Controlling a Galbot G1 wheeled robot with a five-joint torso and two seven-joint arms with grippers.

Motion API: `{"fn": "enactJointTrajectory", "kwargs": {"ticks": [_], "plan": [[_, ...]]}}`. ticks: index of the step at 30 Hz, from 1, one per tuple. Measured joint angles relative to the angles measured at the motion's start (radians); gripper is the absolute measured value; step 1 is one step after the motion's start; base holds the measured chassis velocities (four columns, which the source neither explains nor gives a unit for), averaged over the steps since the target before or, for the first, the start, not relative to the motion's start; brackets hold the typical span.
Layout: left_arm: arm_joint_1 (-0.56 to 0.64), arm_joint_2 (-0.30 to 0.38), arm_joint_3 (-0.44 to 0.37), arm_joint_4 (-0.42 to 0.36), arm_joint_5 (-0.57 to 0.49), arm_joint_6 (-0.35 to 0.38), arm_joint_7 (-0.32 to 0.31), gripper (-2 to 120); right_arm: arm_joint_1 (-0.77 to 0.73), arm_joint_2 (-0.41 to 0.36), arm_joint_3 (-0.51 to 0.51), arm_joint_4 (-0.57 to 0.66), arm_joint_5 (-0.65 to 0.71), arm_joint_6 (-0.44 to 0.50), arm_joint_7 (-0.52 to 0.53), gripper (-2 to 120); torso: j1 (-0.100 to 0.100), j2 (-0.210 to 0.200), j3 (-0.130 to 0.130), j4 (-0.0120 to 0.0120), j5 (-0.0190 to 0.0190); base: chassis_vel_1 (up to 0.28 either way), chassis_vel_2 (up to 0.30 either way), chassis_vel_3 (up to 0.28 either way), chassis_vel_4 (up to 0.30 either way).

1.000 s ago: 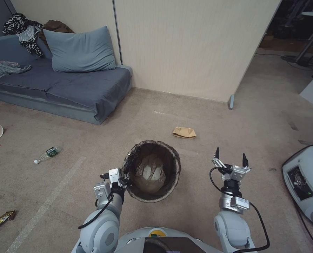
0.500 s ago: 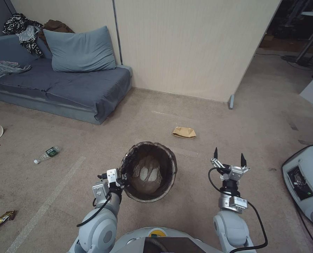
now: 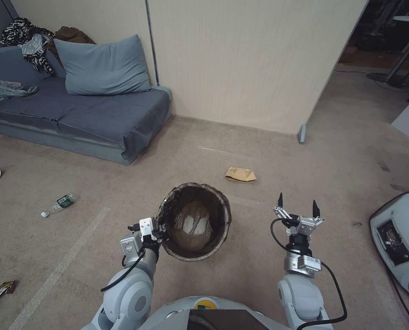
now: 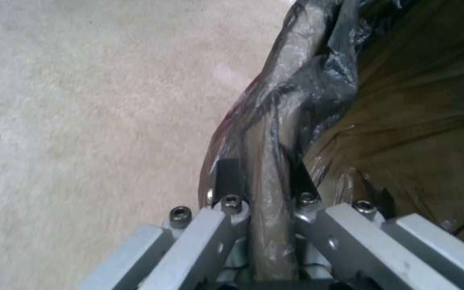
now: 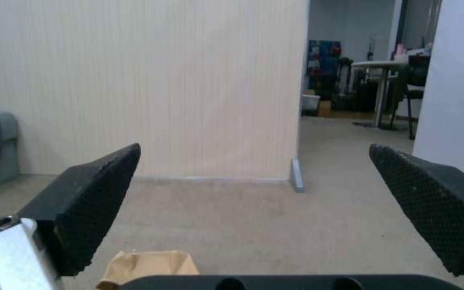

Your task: Pick up the trash bin, then pick up the garbage from the floor and place it into the trash bin.

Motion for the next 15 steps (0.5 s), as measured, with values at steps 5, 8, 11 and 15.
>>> {"fn": "enactJointTrajectory", "kwargs": {"ticks": [5, 8, 11, 15], "plan": [[-0.012, 0.0, 0.002, 0.009, -0.007, -0.009, -0.005, 0, 0.002, 0.005, -0.001, 0.0, -0.003, -0.002, -0.001, 100, 0.0, 0.0, 0.0, 0.0003, 0.0001, -0.151, 0.147, 0.168, -0.136], [-0.017, 0.004, 0.004, 0.01, -0.011, -0.009, -0.006, 0, 0.002, 0.006, -0.003, 0.0, -0.006, -0.003, -0.001, 100, 0.0, 0.0, 0.0, 0.0002, 0.0, -0.137, 0.161, 0.125, -0.136], [-0.021, 0.005, 0.004, 0.01, -0.012, -0.009, -0.007, 0, 0.001, 0.005, -0.004, 0.0, -0.007, -0.003, -0.002, 100, 0.0, 0.0, 0.0, -0.0001, 0.0, -0.116, 0.13, 0.085, -0.129], [-0.021, 0.007, 0.003, 0.009, -0.013, -0.01, -0.008, 0, 0.001, 0.005, -0.004, 0.001, -0.008, -0.003, -0.002, 100, 0.0, 0.0, 0.0, -0.0001, 0.0001, -0.114, 0.097, 0.106, -0.115]]}}
